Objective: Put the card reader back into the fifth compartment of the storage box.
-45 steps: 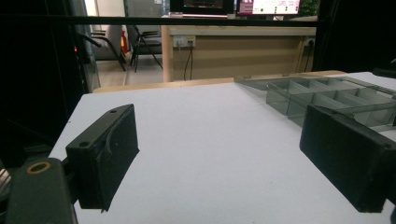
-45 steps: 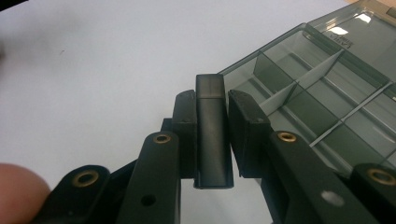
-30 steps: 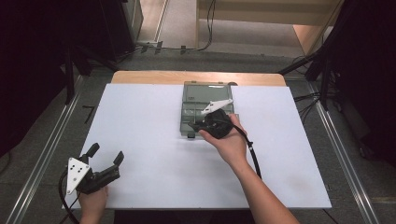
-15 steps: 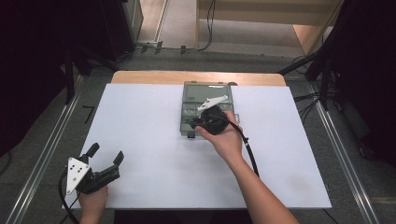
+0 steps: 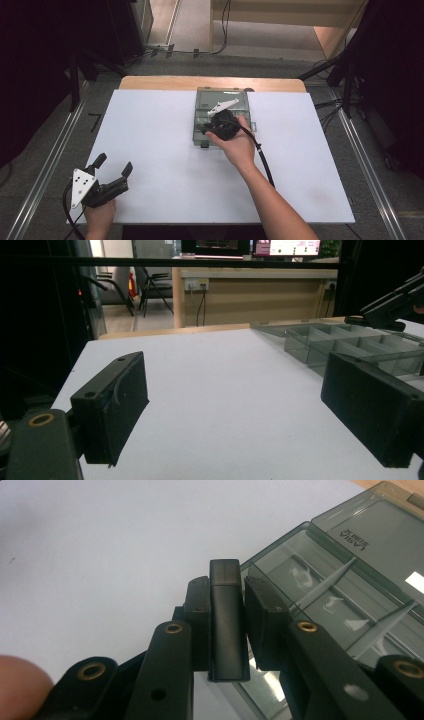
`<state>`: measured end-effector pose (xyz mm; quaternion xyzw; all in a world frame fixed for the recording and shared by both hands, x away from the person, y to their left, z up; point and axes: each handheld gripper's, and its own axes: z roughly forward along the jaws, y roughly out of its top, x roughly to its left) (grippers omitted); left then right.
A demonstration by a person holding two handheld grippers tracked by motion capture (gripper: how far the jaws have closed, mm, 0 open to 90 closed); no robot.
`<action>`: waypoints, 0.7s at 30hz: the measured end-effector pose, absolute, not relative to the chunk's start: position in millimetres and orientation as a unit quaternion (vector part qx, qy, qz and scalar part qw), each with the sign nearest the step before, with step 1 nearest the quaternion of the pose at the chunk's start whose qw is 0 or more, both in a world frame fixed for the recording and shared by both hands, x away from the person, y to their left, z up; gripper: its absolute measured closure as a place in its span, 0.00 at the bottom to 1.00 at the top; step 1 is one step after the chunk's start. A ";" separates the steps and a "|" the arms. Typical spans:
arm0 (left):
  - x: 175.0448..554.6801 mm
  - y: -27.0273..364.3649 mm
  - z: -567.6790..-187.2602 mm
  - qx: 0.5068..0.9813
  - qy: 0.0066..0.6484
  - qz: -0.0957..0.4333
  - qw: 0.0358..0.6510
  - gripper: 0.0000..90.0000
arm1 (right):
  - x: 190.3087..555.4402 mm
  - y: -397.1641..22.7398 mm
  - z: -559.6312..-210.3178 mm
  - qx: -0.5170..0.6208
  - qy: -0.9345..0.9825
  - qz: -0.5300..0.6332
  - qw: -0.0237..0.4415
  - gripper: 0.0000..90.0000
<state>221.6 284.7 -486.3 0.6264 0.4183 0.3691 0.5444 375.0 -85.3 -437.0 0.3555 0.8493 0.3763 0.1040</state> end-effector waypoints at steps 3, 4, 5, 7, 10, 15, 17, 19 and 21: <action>221.6 284.5 -486.3 0.626 0.418 0.369 0.545 0.13 | 377.9 -84.0 -437.4 0.358 0.848 0.376 0.104 0.79; 221.6 284.5 -486.3 0.627 0.418 0.369 0.544 0.13 | 378.5 -83.7 -437.8 0.360 0.847 0.376 0.105 0.79; 221.6 284.5 -486.3 0.627 0.418 0.369 0.544 0.13 | 379.8 -83.4 -438.5 0.360 0.848 0.376 0.105 0.79; 221.5 284.5 -486.3 0.627 0.418 0.369 0.544 0.13 | 381.3 -82.8 -439.4 0.363 0.847 0.375 0.104 0.79; 221.6 284.2 -486.3 0.627 0.418 0.369 0.544 0.13 | 382.9 -82.4 -440.7 0.366 0.845 0.376 0.101 0.79; 221.5 284.2 -486.3 0.627 0.417 0.369 0.544 0.13 | 384.9 -83.7 -440.9 0.370 0.834 0.398 0.095 0.64; 221.5 284.3 -486.3 0.627 0.418 0.369 0.544 0.13 | 384.4 -84.5 -439.1 0.373 0.827 0.409 0.099 0.48; 221.5 284.3 -486.3 0.627 0.418 0.369 0.544 0.13 | 383.1 -86.1 -437.4 0.378 0.822 0.414 0.103 0.28; 221.4 284.2 -486.3 0.627 0.418 0.369 0.544 0.13 | 382.6 -88.6 -436.4 0.379 0.819 0.418 0.100 0.11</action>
